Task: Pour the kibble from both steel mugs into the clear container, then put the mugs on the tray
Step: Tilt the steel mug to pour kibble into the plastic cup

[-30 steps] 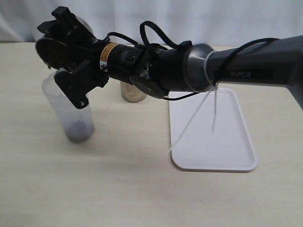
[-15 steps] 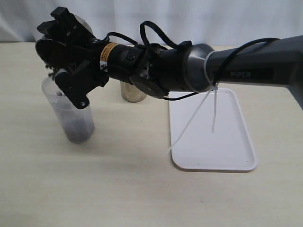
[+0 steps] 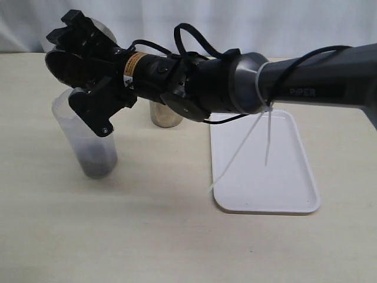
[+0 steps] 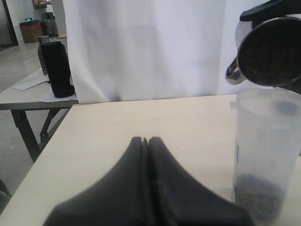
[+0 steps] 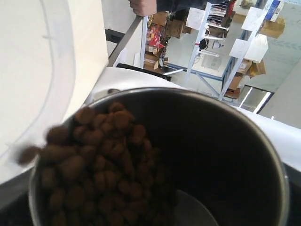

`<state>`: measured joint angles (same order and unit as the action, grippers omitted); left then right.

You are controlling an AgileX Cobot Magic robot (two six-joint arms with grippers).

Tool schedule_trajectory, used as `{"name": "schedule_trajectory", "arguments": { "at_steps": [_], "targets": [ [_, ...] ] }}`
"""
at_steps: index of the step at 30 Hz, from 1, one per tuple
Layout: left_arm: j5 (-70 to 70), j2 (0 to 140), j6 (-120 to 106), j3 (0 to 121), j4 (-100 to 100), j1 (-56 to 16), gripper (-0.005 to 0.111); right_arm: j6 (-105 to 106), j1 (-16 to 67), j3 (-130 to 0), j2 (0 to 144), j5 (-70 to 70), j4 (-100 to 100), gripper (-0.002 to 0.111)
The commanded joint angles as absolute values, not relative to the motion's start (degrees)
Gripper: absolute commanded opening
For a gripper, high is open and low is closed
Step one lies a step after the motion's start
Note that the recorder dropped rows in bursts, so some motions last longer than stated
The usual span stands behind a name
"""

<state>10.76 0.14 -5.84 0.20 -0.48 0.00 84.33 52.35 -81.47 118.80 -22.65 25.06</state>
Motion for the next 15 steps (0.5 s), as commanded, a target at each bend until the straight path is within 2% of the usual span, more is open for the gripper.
{"name": "schedule_trajectory", "arguments": {
  "at_steps": [1, 15],
  "targets": [
    [10.4, 0.0, -5.76, 0.0, -0.67, -0.06, 0.0, 86.76, 53.41, -81.9, 117.81, -23.23, 25.3, 0.005],
    [10.4, 0.0, -5.76, 0.0, -0.67, -0.06, 0.0, 89.49, 53.39, -81.9, 117.81, -21.95, 25.3, 0.005]
  ]
}}
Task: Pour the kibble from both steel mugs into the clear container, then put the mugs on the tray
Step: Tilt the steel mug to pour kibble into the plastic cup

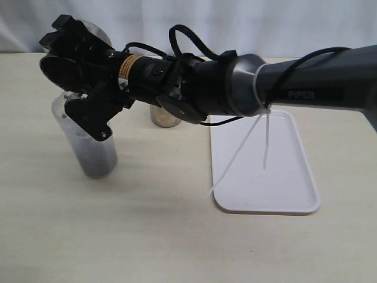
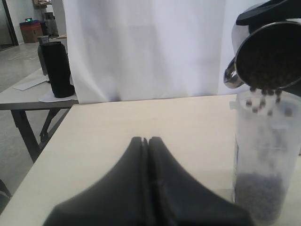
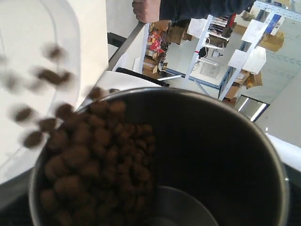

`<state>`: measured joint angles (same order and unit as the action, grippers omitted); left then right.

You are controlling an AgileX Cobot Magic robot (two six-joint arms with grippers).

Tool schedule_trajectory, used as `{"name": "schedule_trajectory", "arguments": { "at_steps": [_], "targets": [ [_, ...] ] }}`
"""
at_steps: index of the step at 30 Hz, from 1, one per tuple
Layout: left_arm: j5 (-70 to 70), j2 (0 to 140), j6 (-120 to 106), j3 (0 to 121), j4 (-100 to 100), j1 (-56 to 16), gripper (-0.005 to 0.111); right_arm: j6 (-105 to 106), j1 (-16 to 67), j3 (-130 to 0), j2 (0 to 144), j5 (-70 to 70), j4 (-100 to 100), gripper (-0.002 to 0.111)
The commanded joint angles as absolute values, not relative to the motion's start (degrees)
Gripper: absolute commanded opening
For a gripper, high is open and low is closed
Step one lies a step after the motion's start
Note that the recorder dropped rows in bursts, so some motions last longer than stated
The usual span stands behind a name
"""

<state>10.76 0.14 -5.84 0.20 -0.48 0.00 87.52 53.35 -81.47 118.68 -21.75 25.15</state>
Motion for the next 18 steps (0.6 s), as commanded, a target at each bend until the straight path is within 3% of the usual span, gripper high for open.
{"name": "schedule_trajectory", "arguments": {
  "at_steps": [1, 18],
  "targets": [
    [10.4, 0.0, -5.76, 0.0, -0.67, -0.06, 0.0, 89.48, 53.39, -81.9, 117.81, -21.77, 25.3, 0.005],
    [10.54, 0.0, -5.76, 0.0, -0.67, -0.06, 0.0, 96.24, 53.43, -81.9, 117.81, -20.95, 25.3, 0.005]
  ]
}}
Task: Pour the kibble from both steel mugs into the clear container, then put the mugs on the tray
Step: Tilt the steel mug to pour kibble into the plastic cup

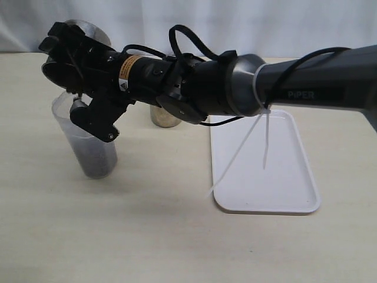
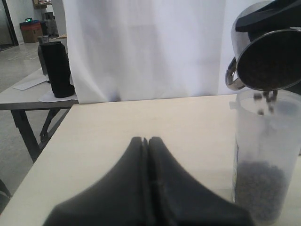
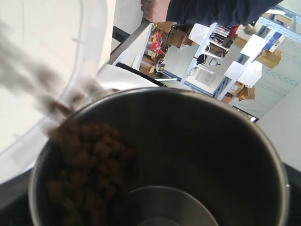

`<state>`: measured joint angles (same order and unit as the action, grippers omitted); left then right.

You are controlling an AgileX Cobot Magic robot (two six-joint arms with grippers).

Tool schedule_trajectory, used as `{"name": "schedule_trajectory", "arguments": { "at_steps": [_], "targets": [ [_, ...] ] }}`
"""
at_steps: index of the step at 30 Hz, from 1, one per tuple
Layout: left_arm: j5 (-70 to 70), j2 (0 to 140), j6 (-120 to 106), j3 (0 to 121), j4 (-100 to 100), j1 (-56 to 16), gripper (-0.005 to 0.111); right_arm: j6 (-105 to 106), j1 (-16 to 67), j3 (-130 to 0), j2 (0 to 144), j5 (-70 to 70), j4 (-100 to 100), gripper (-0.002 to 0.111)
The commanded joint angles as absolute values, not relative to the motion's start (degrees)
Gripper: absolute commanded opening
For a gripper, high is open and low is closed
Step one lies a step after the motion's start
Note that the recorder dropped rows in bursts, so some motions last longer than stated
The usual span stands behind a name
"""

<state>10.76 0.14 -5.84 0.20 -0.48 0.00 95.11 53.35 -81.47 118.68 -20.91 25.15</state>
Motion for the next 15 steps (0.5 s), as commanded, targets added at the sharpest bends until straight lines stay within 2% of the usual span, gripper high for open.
{"name": "schedule_trajectory", "arguments": {
  "at_steps": [1, 15],
  "targets": [
    [10.54, 0.0, -5.76, 0.0, -0.67, -0.06, 0.0, 96.88, 53.43, -81.9, 117.81, -20.95, 25.3, 0.005],
    [10.43, 0.0, -5.76, 0.0, -0.67, -0.06, 0.0, 96.75, 54.15, -80.98, 116.12, -20.7, 24.63, 0.005]
  ]
}}
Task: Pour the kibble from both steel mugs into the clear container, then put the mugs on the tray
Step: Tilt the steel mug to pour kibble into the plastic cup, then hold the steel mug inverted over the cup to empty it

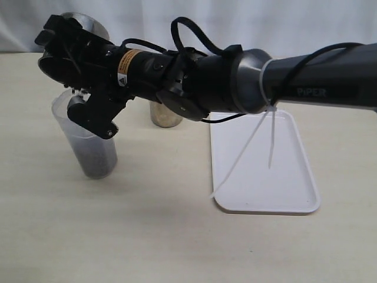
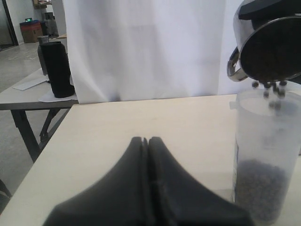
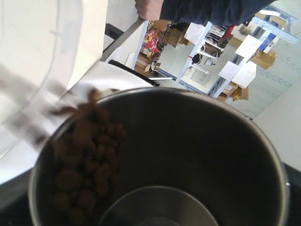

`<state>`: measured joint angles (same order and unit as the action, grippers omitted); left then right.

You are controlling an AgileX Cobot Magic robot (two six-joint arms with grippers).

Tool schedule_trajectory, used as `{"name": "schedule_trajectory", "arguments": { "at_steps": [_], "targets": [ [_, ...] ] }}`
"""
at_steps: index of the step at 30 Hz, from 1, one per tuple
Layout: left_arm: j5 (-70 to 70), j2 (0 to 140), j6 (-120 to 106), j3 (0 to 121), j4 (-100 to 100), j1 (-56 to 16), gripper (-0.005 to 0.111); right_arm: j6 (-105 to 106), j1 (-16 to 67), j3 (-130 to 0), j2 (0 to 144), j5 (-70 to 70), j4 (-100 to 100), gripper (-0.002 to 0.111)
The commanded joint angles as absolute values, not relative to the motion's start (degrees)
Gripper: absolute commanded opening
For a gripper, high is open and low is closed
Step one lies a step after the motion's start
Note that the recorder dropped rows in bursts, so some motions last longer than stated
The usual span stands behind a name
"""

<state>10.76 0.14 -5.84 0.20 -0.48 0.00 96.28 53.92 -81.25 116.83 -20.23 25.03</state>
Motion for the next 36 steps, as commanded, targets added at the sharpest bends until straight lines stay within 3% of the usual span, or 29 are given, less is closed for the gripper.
{"name": "schedule_trajectory", "arguments": {
  "at_steps": [1, 36],
  "targets": [
    [10.43, 0.0, -5.76, 0.0, -0.67, -0.06, 0.0, 96.85, 54.15, -80.98, 116.12, -20.7, 24.67, 0.005],
    [10.68, 0.0, -5.76, 0.0, -0.67, -0.06, 0.0, 111.75, 55.74, -80.98, 115.59, -17.89, 26.4, 0.005]
  ]
}}
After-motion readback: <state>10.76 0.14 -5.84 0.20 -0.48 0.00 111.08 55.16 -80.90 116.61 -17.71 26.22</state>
